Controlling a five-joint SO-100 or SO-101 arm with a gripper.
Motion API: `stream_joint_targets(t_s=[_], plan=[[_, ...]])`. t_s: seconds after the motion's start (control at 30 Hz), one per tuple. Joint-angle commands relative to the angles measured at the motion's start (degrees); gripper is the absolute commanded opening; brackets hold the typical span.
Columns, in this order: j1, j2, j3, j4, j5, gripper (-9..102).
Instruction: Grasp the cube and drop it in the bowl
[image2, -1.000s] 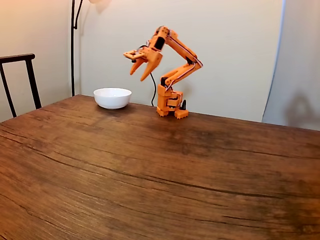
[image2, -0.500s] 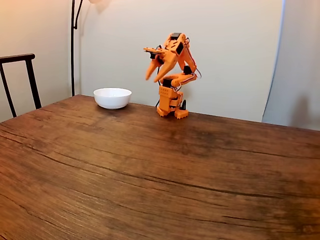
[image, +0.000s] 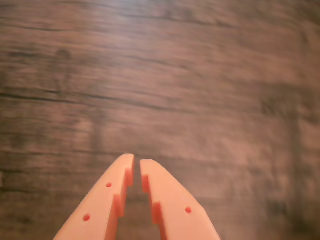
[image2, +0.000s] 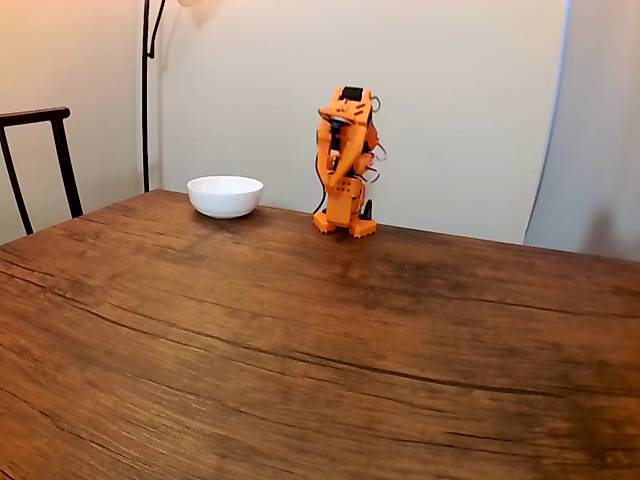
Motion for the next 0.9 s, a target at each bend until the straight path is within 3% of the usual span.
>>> stream_joint_targets(t_s=[0.0, 0.7, 0.87], plan=[[-1.93, 0.26, 2.72, -6.77, -0.26, -1], [0.62, 0.35, 17.14, -10.02, -0.26, -1], [2.20, 2.02, 12.83, -10.11, 0.44, -1]])
